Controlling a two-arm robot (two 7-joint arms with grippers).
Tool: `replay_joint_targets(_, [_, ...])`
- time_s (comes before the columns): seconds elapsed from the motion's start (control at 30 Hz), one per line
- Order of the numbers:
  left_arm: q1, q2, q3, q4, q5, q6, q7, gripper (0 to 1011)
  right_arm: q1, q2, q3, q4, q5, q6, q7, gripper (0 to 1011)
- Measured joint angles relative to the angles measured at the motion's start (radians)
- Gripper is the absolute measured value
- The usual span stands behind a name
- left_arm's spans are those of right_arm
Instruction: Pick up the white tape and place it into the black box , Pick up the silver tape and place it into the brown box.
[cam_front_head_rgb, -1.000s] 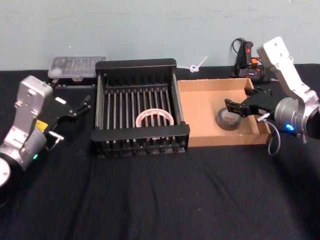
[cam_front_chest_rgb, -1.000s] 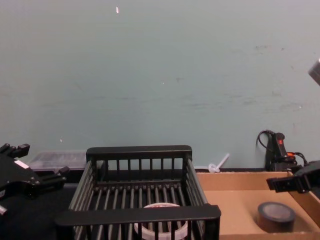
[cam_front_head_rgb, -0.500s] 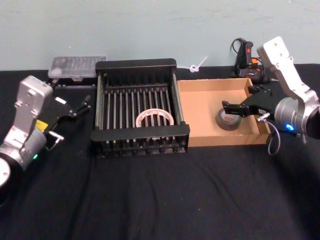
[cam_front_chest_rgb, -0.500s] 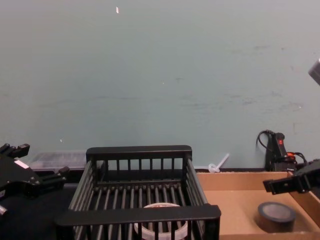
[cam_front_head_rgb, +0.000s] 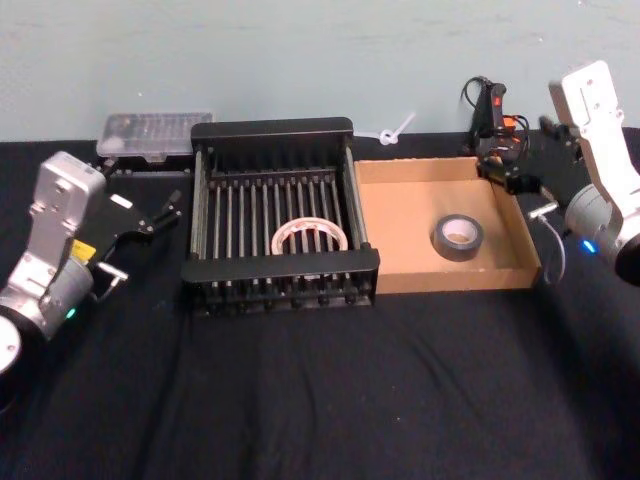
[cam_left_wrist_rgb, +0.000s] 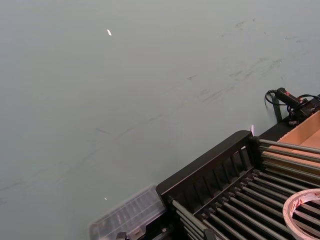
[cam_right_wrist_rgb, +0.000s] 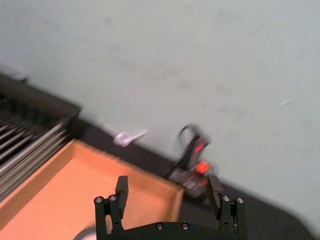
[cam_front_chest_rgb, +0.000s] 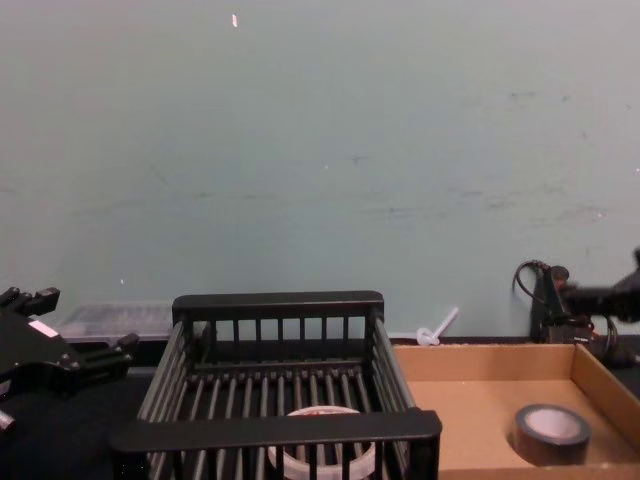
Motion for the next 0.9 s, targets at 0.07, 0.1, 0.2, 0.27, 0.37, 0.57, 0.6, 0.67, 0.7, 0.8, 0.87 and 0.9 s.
replay_joint_targets(0.07, [0.000,0.000,0.000,0.000,0.000,0.000,0.000,1001,-0.014,-0.005,0.000,-0.001,-0.037,-0.058,-0.040,1003])
replay_joint_targets(0.1, [0.000,0.000,0.000,0.000,0.000,0.000,0.000,1001,-0.024,-0.008,-0.002,0.000,-0.071,-0.106,-0.074,1002])
replay_joint_targets(0.2, [0.000,0.000,0.000,0.000,0.000,0.000,0.000,1001,-0.041,-0.014,-0.006,0.016,-0.122,-0.172,-0.117,1002])
replay_joint_targets(0.27, [0.000,0.000,0.000,0.000,0.000,0.000,0.000,1001,-0.046,-0.017,-0.007,0.024,-0.137,-0.191,-0.127,1003])
replay_joint_targets(0.37, [0.000,0.000,0.000,0.000,0.000,0.000,0.000,1001,-0.059,-0.024,-0.008,0.051,-0.166,-0.219,-0.143,1002])
replay_joint_targets(0.57, [0.000,0.000,0.000,0.000,0.000,0.000,0.000,1001,-0.072,-0.035,0.001,0.083,-0.178,-0.226,-0.142,1003])
replay_joint_targets(0.6, [0.000,0.000,0.000,0.000,0.000,0.000,0.000,1001,-0.074,-0.038,0.006,0.090,-0.180,-0.224,-0.140,1003])
replay_joint_targets(0.67, [0.000,0.000,0.000,0.000,0.000,0.000,0.000,1001,-0.076,-0.040,0.012,0.094,-0.180,-0.222,-0.137,1002])
replay_joint_targets(0.7, [0.000,0.000,0.000,0.000,0.000,0.000,0.000,1001,-0.077,-0.042,0.018,0.095,-0.180,-0.217,-0.131,1003])
replay_joint_targets(0.8, [0.000,0.000,0.000,0.000,0.000,0.000,0.000,1001,-0.078,-0.042,0.019,0.095,-0.180,-0.216,-0.131,1002])
replay_joint_targets(0.87, [0.000,0.000,0.000,0.000,0.000,0.000,0.000,1001,-0.078,-0.042,0.018,0.095,-0.180,-0.216,-0.131,1002])
replay_joint_targets(0.9, [0.000,0.000,0.000,0.000,0.000,0.000,0.000,1001,-0.078,-0.042,0.017,0.095,-0.180,-0.217,-0.131,1002])
